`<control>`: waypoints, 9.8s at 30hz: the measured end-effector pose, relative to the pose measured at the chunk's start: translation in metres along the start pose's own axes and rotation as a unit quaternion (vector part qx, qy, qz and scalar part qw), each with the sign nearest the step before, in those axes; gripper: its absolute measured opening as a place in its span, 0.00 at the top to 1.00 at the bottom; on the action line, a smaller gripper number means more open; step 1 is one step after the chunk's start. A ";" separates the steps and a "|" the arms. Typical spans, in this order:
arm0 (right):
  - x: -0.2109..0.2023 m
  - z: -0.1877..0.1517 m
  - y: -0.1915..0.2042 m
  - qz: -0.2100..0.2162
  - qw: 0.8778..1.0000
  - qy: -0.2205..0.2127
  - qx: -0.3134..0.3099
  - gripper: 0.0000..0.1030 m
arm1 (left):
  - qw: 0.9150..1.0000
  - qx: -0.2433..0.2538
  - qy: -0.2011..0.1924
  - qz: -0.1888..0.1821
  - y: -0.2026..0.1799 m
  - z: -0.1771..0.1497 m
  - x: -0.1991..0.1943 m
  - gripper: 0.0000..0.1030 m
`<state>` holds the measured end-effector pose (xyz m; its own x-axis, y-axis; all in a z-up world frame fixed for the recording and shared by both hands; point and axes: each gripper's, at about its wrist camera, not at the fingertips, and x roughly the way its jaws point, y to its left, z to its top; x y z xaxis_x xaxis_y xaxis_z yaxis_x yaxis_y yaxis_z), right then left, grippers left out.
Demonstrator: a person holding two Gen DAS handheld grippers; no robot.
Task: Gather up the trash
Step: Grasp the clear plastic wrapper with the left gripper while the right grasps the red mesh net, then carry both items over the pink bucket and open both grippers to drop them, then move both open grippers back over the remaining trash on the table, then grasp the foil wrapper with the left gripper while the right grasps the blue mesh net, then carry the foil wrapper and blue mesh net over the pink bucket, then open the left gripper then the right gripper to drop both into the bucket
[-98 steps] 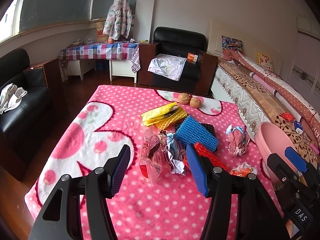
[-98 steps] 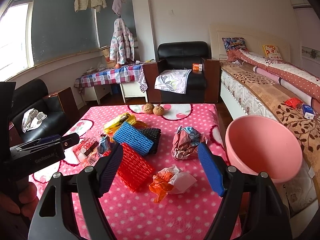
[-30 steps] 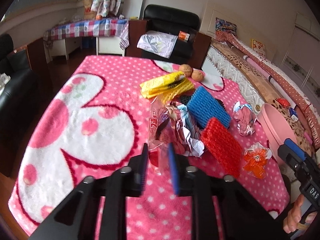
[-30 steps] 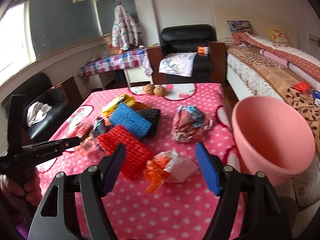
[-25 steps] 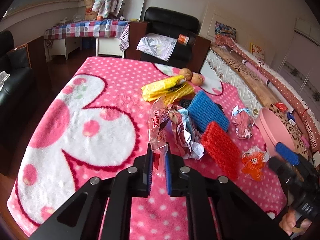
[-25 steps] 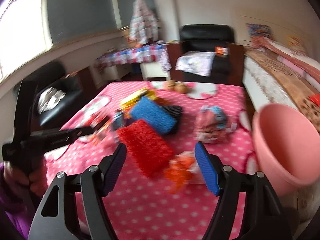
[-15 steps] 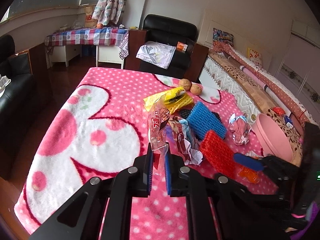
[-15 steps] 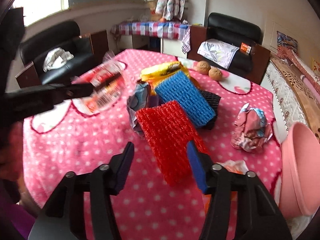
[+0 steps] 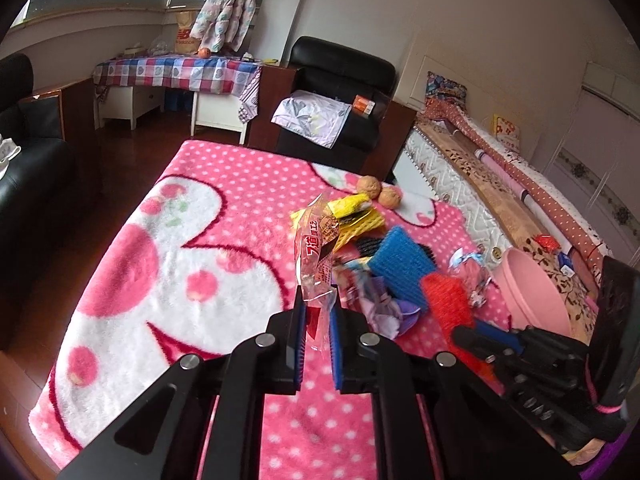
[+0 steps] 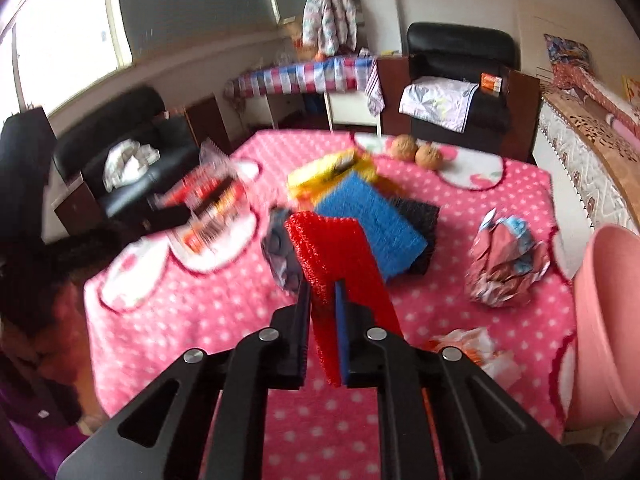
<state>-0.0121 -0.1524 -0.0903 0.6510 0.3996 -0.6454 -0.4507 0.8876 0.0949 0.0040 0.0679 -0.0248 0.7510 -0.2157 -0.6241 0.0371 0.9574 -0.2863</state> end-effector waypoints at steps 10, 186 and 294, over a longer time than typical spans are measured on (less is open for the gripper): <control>-0.063 0.016 -0.062 -0.048 0.992 -0.084 0.079 0.88 | 0.998 0.025 -0.012 -0.050 -0.038 0.016 -0.006 0.91; 0.085 0.050 -0.048 -0.008 0.992 0.121 -0.039 0.78 | 0.995 -0.050 0.087 -0.009 0.027 0.007 0.053 0.94; -0.116 -0.051 -0.252 -0.217 0.928 -0.051 0.297 0.73 | 0.951 0.244 0.038 -0.186 -0.266 0.042 0.062 0.50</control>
<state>-0.0056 -0.4339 -0.0778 0.7601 -0.0329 -0.6490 0.2651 0.9275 0.2635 0.0686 -0.1925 0.0432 0.5770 -0.5532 -0.6008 0.6069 0.7827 -0.1379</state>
